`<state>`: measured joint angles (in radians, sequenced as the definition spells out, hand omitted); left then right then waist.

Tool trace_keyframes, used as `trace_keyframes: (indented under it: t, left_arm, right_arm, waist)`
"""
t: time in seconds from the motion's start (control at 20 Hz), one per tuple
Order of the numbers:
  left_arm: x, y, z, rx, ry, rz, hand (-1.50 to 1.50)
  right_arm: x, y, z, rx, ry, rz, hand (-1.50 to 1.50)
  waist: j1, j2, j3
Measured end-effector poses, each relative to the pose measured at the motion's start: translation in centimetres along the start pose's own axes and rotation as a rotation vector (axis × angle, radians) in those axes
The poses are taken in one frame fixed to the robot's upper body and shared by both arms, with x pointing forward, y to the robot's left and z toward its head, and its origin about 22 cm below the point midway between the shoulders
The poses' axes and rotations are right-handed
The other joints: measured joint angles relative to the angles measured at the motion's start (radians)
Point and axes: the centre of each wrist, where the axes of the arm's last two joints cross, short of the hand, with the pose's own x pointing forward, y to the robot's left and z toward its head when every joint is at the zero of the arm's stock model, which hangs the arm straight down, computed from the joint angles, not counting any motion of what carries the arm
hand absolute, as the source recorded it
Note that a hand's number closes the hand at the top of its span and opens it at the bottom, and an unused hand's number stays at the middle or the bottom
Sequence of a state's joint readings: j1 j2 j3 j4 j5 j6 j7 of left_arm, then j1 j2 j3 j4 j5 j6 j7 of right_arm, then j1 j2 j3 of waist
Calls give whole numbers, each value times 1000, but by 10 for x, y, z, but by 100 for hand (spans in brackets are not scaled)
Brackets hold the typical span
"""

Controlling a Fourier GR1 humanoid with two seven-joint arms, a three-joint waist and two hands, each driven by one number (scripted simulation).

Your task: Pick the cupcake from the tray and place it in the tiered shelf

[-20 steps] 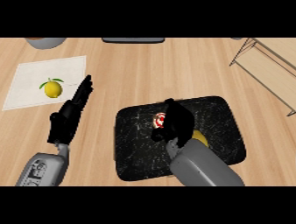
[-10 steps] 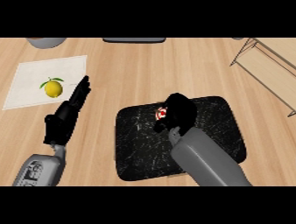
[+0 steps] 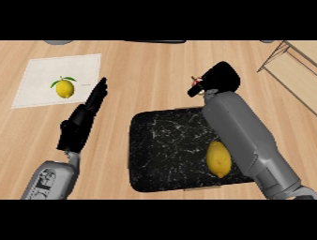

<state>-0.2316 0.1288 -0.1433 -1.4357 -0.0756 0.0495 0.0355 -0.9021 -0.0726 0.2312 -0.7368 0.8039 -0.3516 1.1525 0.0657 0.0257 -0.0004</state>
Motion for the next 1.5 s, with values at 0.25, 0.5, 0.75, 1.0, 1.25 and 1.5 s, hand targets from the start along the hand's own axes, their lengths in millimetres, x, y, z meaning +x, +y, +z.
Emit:
trace_keyframes:
  t: [0.25, 0.5, 0.75, 1.0, 1.25, 1.5]
  left_arm:
    - [-3, 1, 0, -6, 5, 3, 0]
    - [-2, 1, 0, -4, 10, 0, 0]
    - [-4, 5, -2, 12, 20, 0, 0]
    - [-8, 2, 1, 21, 27, -1, 0]
    - [-10, 3, 2, 29, 34, -8, 0]
    - [-11, 3, 6, 31, 39, -2, 0]
  right_arm:
    - [25, -24, -6, -143, -47, -147, 150]
    - [51, -48, -4, -305, -112, -241, 150]
    - [78, -71, 4, -446, -151, -264, 150]
    - [96, -101, 2, -587, -130, -232, 150]
    - [107, -133, -3, -721, -121, -213, 150]
    - [111, -167, -11, -829, -86, -184, 150]
  waist:
    - [4, -2, 0]
    - [2, -7, -1]
    - [-11, -13, -3]
    - [-21, -18, -4]
    - [-31, -20, -4]
    - [-38, -24, -4]
